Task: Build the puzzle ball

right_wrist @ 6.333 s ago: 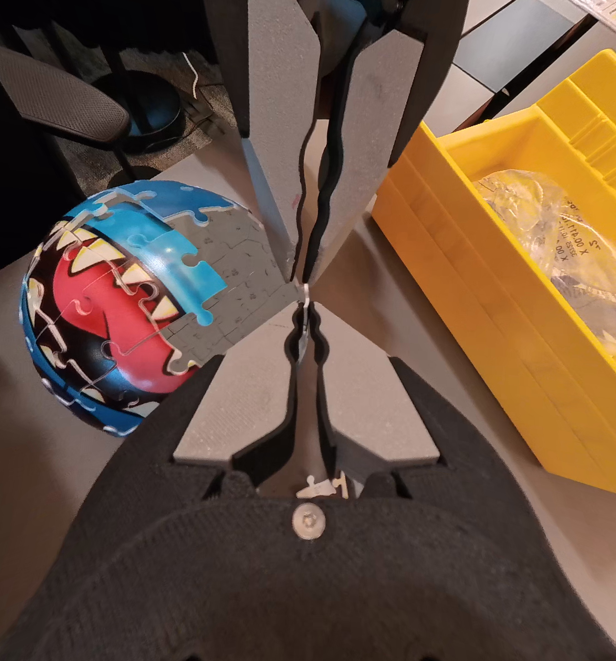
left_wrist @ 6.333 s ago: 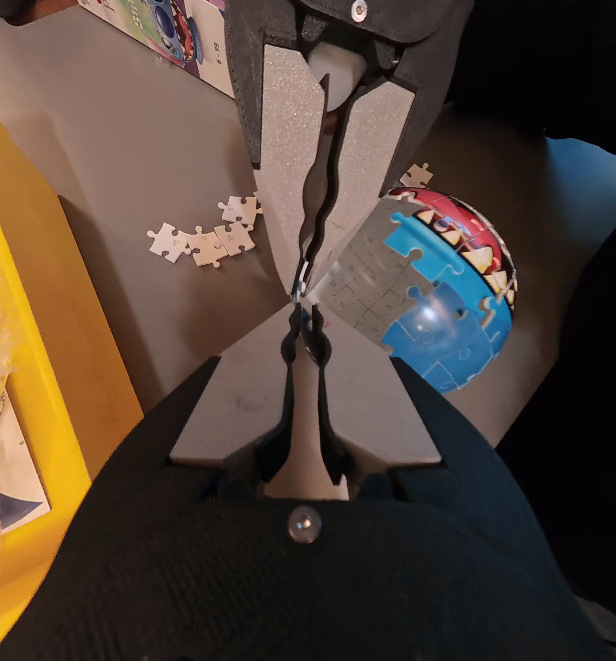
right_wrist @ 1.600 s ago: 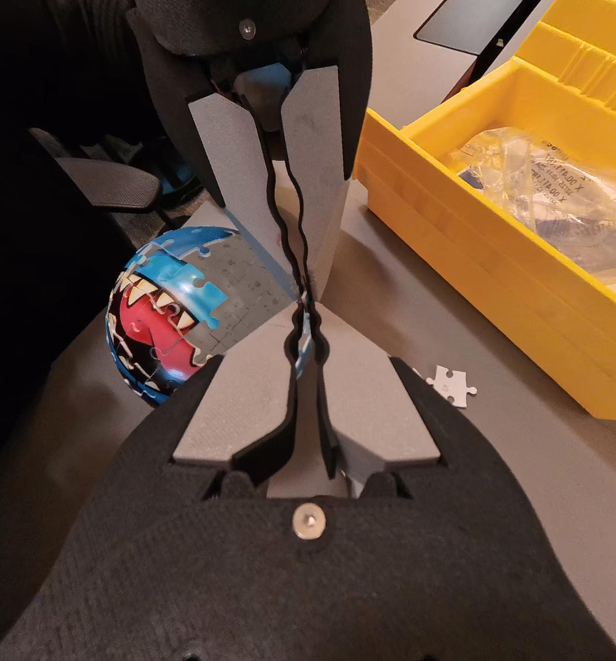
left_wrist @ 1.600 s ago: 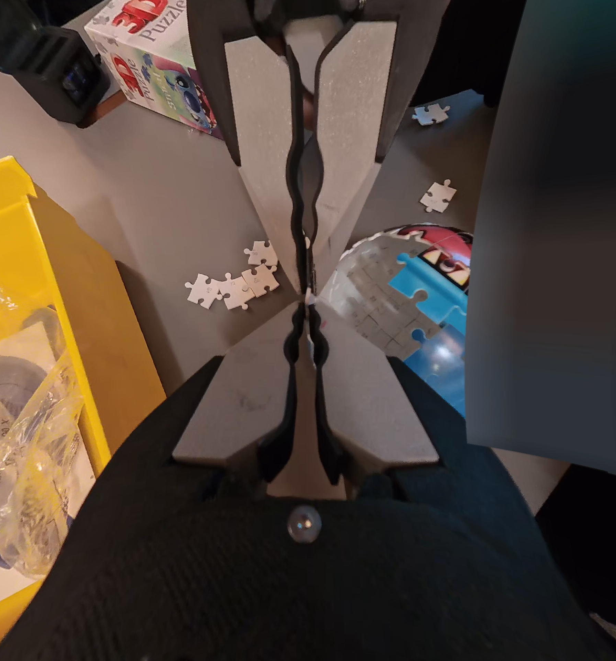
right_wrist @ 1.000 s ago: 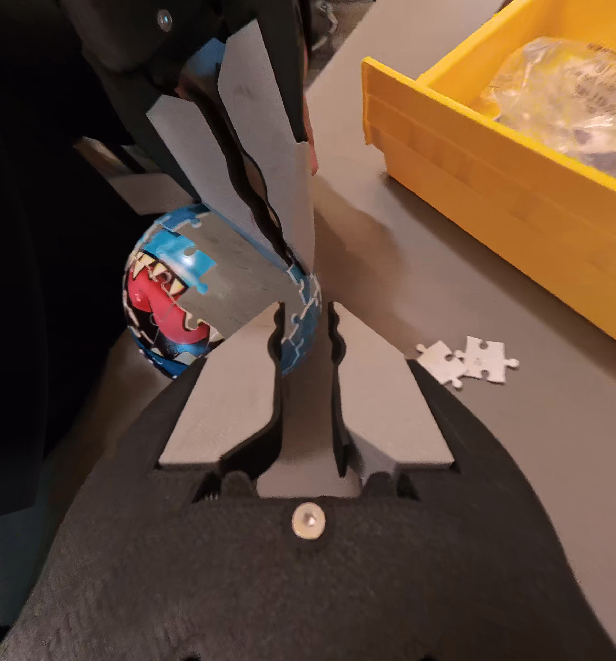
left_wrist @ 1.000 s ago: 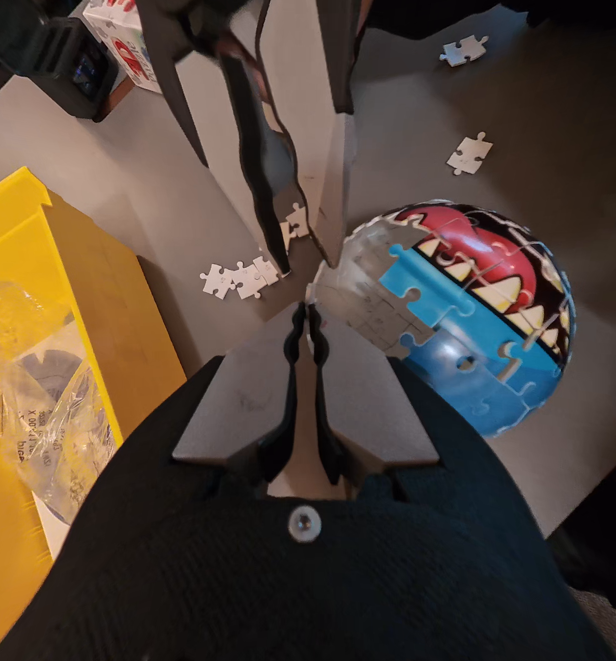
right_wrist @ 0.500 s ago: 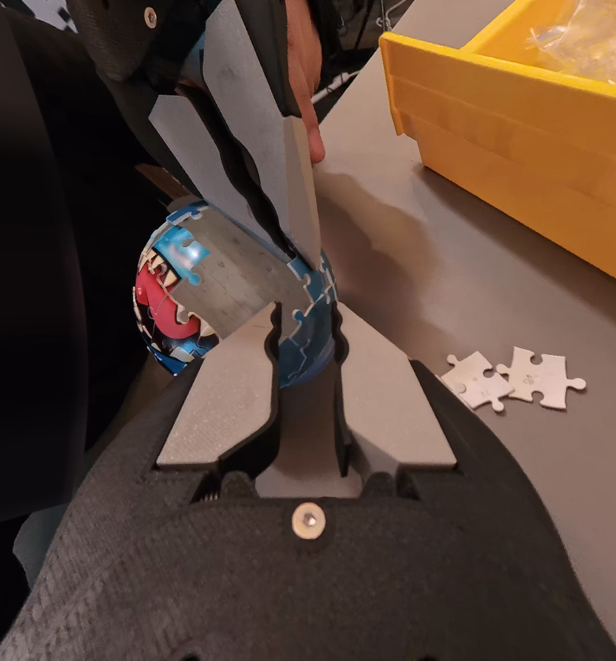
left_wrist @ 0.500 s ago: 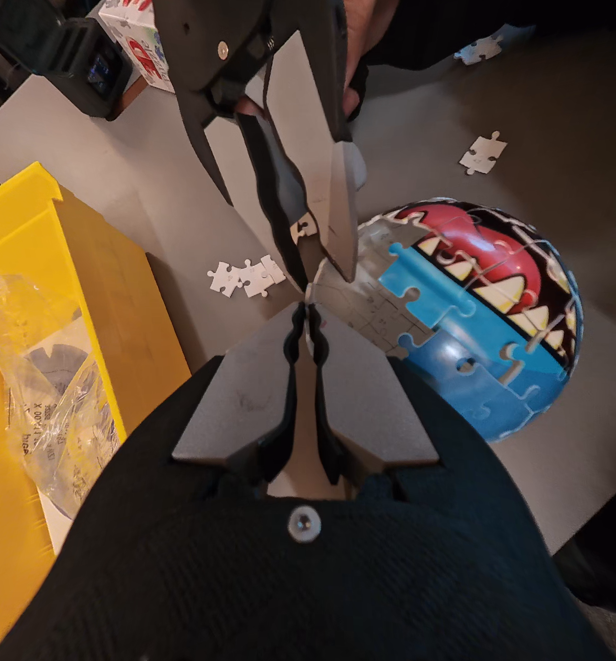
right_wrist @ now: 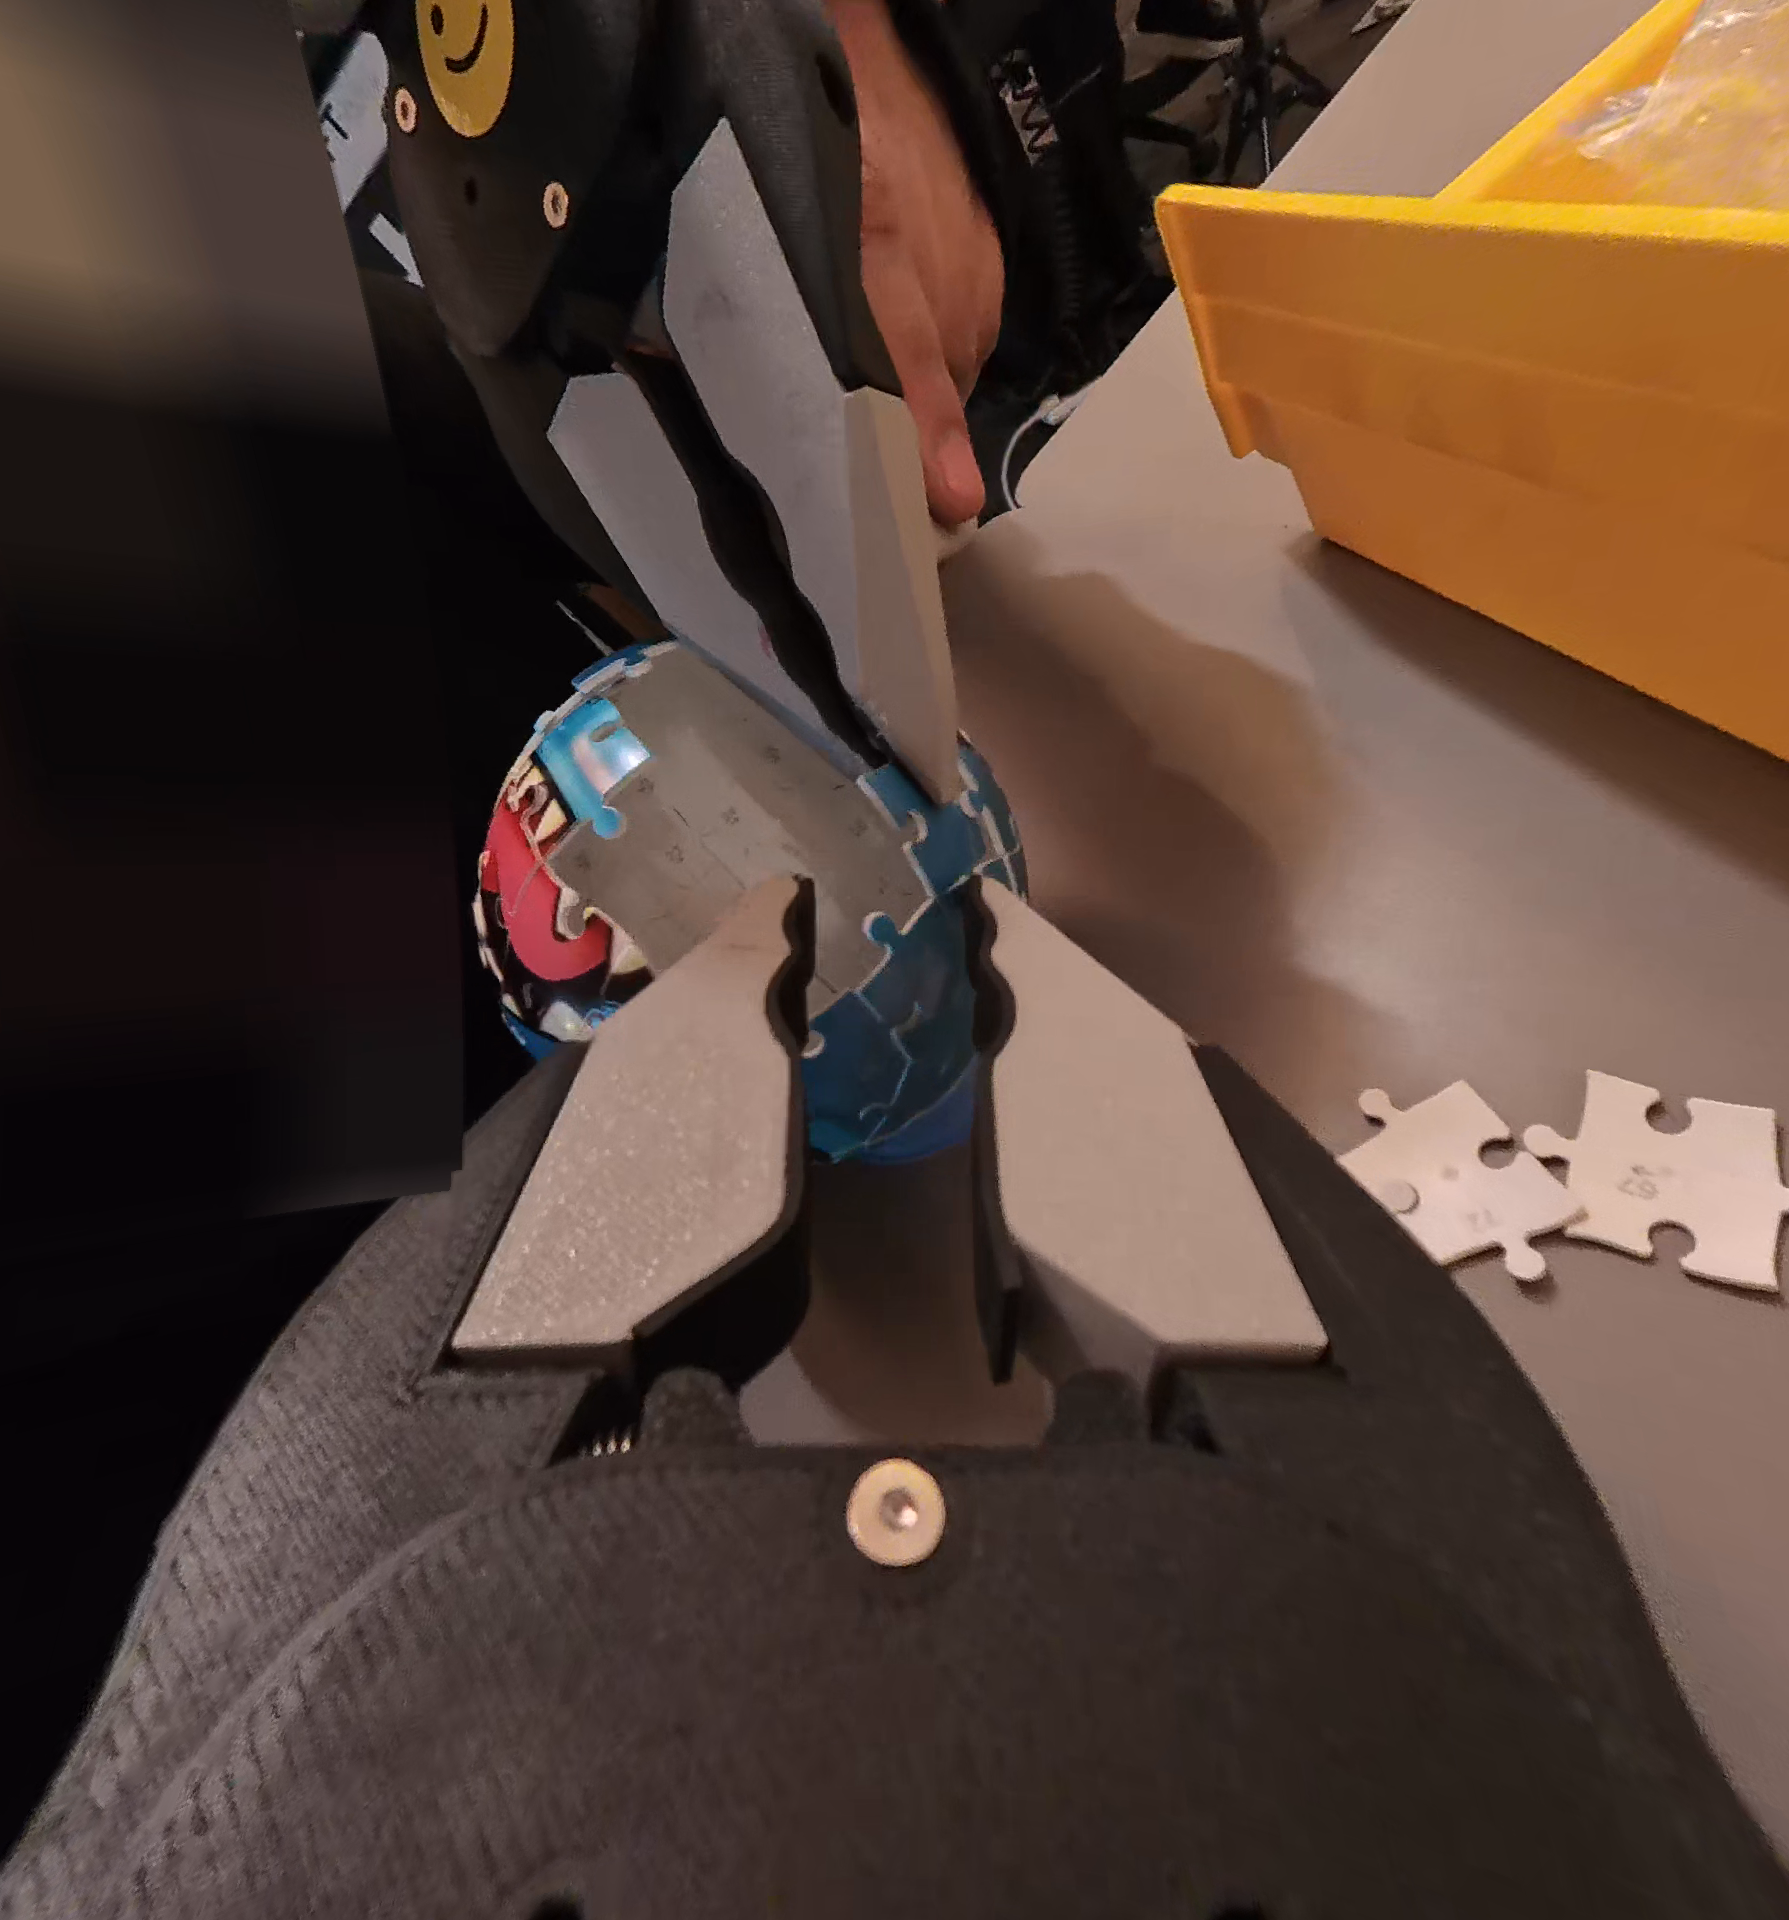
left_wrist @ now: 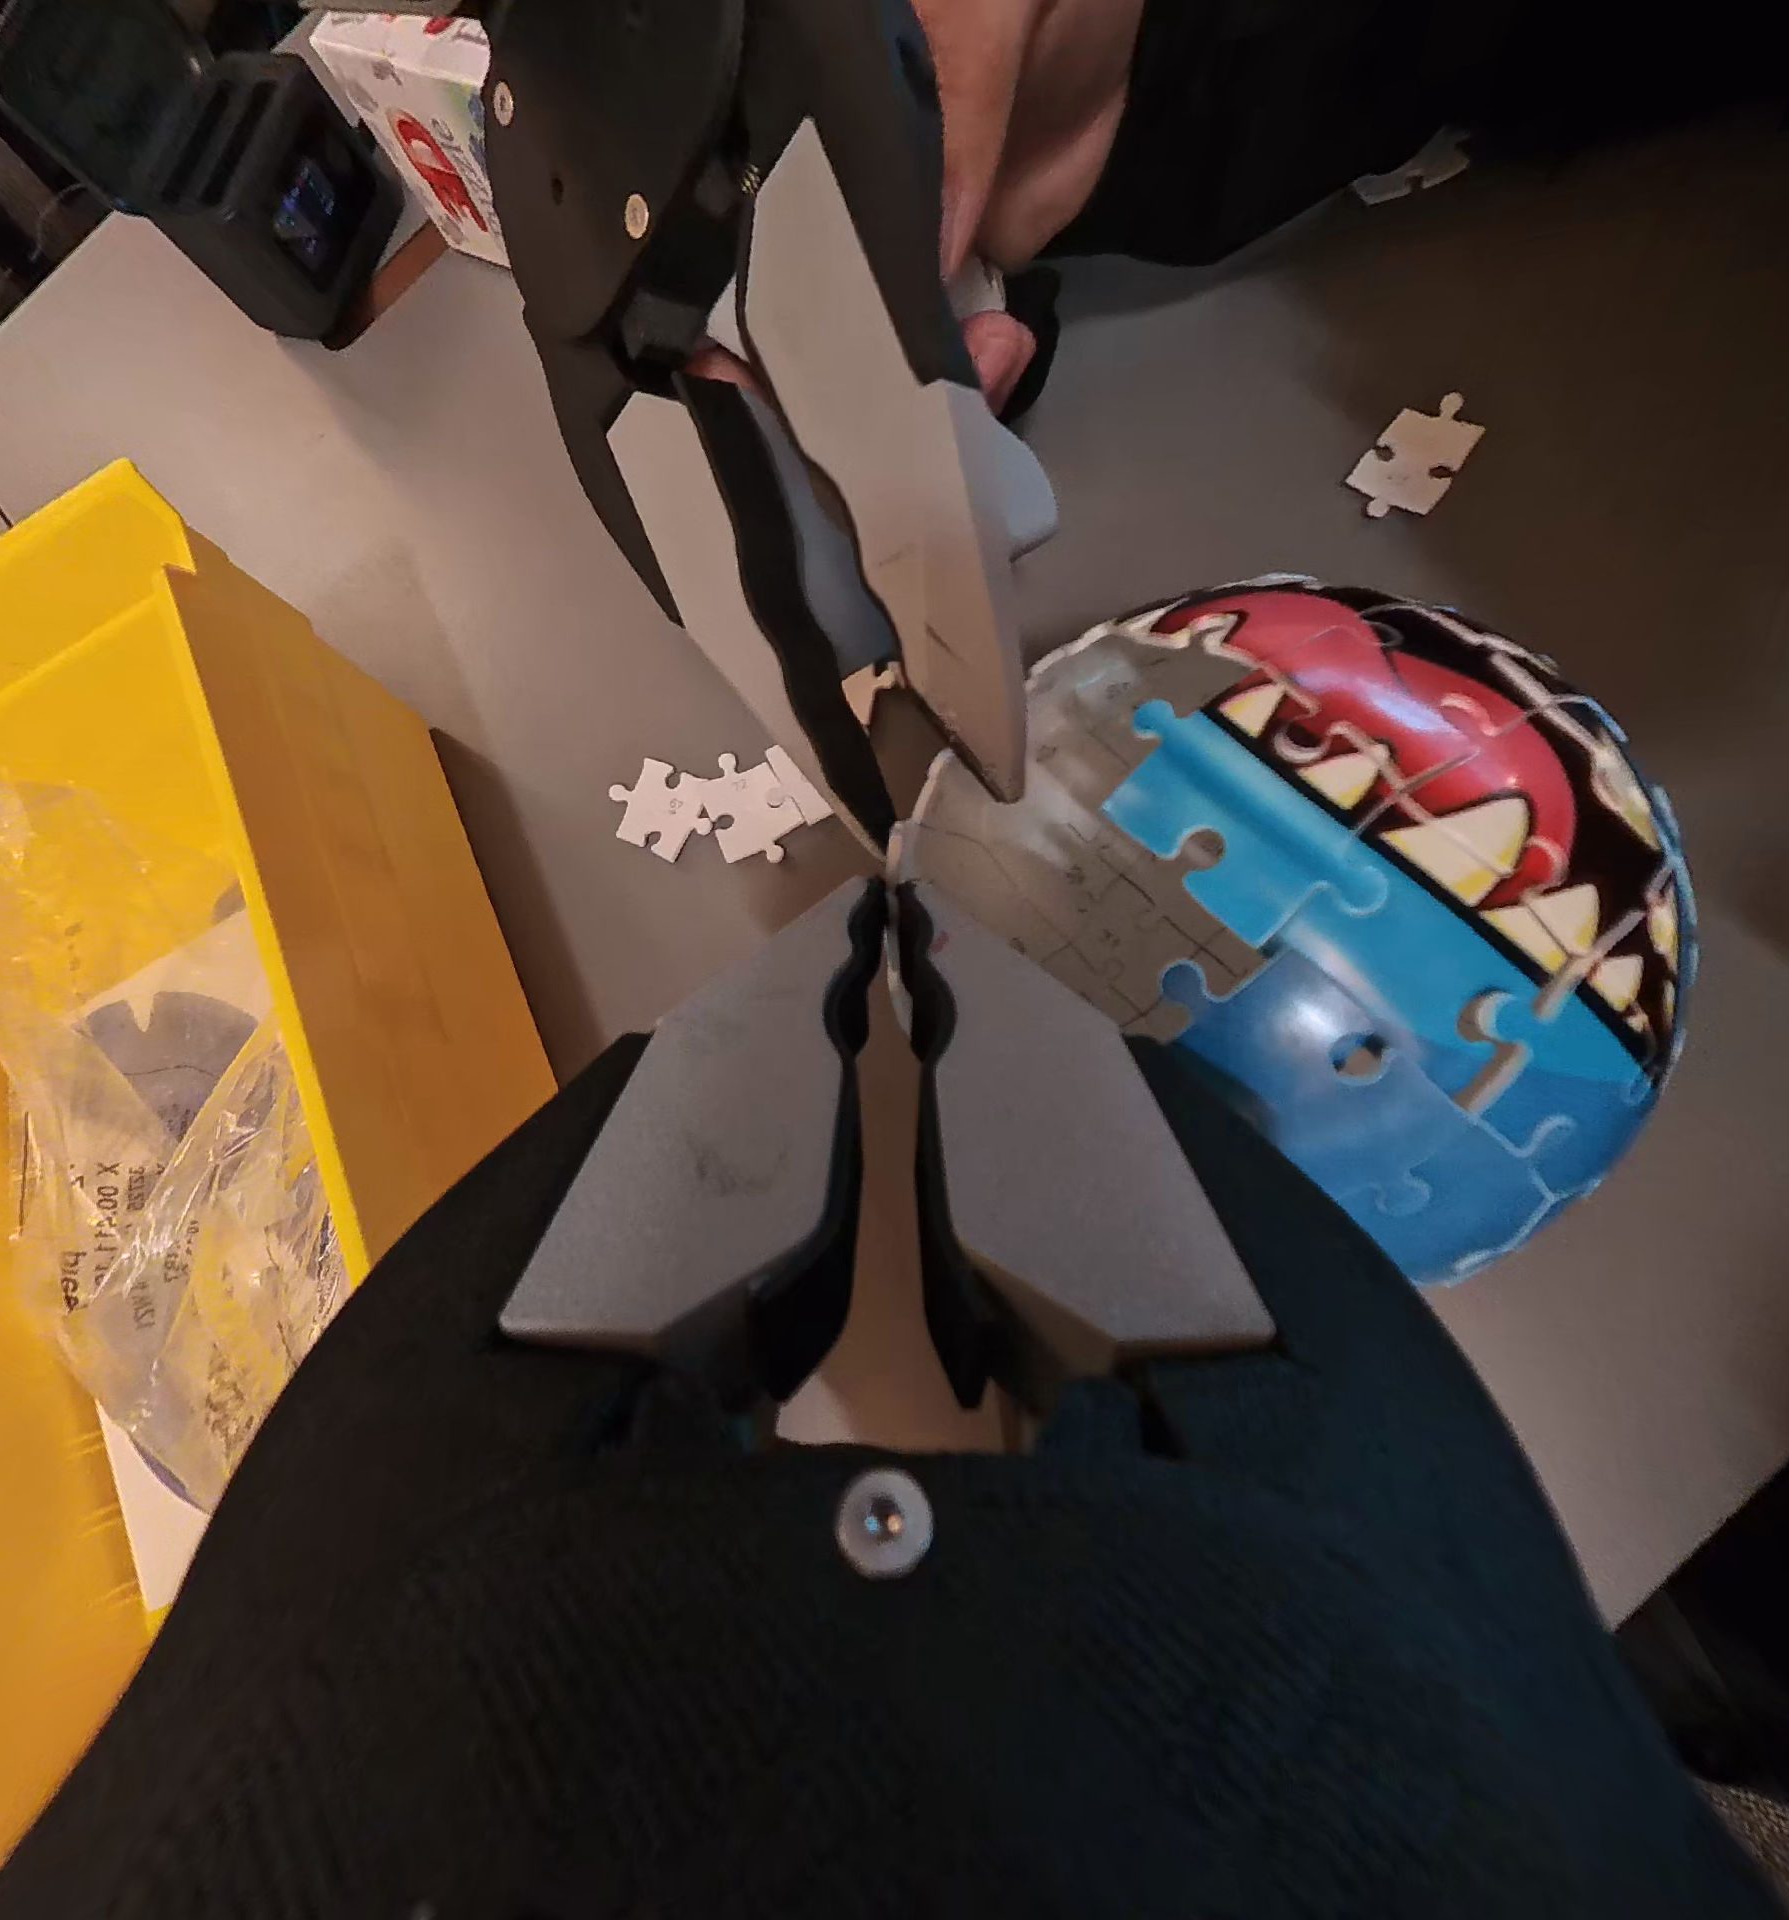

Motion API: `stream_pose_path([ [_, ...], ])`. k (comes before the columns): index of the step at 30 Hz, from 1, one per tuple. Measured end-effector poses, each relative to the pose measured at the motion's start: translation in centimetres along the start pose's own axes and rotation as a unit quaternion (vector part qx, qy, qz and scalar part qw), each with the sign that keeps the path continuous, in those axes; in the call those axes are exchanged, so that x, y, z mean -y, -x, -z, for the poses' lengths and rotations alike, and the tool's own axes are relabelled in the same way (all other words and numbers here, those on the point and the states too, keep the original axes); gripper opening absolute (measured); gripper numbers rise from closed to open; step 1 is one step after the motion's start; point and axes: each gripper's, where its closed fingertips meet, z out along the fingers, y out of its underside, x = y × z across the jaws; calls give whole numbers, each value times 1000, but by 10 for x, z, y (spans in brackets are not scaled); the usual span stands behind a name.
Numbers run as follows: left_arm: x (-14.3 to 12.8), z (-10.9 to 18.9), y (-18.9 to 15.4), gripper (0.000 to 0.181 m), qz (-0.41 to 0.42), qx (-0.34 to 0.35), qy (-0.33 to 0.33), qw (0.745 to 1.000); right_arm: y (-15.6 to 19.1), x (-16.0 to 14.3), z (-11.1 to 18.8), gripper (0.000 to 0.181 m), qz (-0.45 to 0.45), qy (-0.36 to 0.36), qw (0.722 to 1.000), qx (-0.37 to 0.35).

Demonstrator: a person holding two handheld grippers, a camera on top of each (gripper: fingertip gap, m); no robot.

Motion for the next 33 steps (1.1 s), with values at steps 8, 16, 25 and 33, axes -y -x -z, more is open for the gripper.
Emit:
stream_pose_path([
  [8, -1, 0, 1, 0, 5, 1, -2, 1000, -4, -1, -1, 29, -6, -1, 1000, -2],
  [16, -1, 0, 1, 0, 5, 4, -1, 1000, 2, 0, -1, 30, 2, -4, 1000, 10],
  [25, 0, 2, 1, 0, -4, 15, -3, 1000, 1, 1, 0, 30, -1, -6, 1000, 12],
  [33, 0, 2, 1, 0, -9, 19, -5, 1000, 3, 1, 0, 31, 2, -4, 1000, 10],
])
